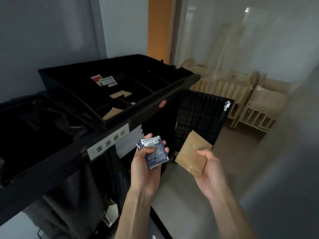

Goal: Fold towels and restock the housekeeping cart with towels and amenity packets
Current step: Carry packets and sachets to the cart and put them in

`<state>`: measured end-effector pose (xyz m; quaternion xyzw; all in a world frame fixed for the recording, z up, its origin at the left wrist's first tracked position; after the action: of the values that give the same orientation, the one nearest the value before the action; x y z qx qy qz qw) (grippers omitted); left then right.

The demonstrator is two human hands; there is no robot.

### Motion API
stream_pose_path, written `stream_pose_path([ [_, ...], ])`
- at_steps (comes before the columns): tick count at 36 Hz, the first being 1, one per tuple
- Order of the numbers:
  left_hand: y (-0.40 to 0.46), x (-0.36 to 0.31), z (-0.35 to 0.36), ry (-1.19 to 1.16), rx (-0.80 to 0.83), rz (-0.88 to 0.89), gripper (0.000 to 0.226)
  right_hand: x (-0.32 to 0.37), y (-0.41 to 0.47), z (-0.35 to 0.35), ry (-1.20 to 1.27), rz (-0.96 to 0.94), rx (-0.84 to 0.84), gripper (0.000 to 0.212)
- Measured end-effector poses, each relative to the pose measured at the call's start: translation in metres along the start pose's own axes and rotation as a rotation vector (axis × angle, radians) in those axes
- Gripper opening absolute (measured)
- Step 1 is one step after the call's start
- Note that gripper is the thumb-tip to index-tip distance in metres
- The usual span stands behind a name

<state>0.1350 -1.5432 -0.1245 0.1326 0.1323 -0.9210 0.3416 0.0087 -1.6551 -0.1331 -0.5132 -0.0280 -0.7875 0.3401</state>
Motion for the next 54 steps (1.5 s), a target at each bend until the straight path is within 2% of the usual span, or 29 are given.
stream_pose_path([
  [5, 0.035, -0.01, -0.003, 0.023, -0.056, 0.085, 0.048, 0.005, 0.057, 0.028, -0.036, 0.045, 0.084, 0.021],
  [8, 0.053, -0.008, -0.012, 0.011, -0.151, 0.157, 0.049, 0.004, 0.093, 0.039, -0.072, 0.112, 0.136, 0.021],
  [15, 0.069, -0.013, -0.017, -0.064, -0.373, 0.448, 0.061, -0.002, 0.162, 0.062, -0.128, 0.306, 0.344, 0.027],
  [18, 0.07, -0.008, -0.008, -0.088, -0.387, 0.555, 0.042, 0.007, 0.178, 0.07, -0.167, 0.341, 0.451, 0.022],
  [20, 0.075, -0.001, -0.003, -0.078, -0.41, 0.605, 0.039, 0.013, 0.189, 0.073, -0.204, 0.353, 0.509, 0.023],
  [25, 0.087, 0.012, 0.007, -0.003, -0.478, 0.62, 0.017, 0.018, 0.203, 0.089, -0.251, 0.385, 0.626, 0.023],
  [28, 0.092, 0.01, 0.013, 0.16, -0.526, 0.633, 0.024, 0.017, 0.209, 0.104, -0.277, 0.397, 0.687, 0.021],
  [31, 0.1, 0.001, 0.022, 0.334, -0.505, 0.645, 0.023, 0.016, 0.214, 0.122, -0.283, 0.385, 0.726, 0.017],
  [35, 0.119, -0.016, 0.025, 0.459, -0.483, 0.657, 0.035, 0.016, 0.223, 0.148, -0.292, 0.338, 0.769, 0.023],
  [38, 0.142, -0.027, 0.028, 0.525, -0.452, 0.649, 0.035, 0.015, 0.236, 0.168, -0.309, 0.27, 0.815, 0.027],
  [43, 0.191, -0.058, 0.025, 0.511, -0.421, 0.685, 0.026, 0.016, 0.273, 0.201, -0.358, 0.173, 0.836, 0.028],
  [48, 0.239, -0.097, 0.037, 0.507, -0.372, 0.719, 0.026, 0.027, 0.308, 0.246, -0.453, 0.059, 0.963, 0.029],
  [51, 0.262, -0.122, 0.04, 0.568, -0.371, 0.712, 0.021, 0.032, 0.336, 0.271, -0.506, -0.005, 0.942, 0.025],
  [54, 0.275, -0.151, 0.031, 0.642, -0.465, 0.745, 0.022, 0.045, 0.375, 0.291, -0.655, -0.178, 0.805, 0.025],
])
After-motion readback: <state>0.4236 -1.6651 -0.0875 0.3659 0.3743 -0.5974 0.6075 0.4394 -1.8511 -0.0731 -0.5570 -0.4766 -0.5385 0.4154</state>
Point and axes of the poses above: each hand's wrist, its own y-axis towards the middle knuckle, its own z-axis out of the palm, x = y × z, the point moved 7 cm from there along y, towards the middle knuckle, and after that the axes turned 7 degrees about -y, right-handed, at the moved point
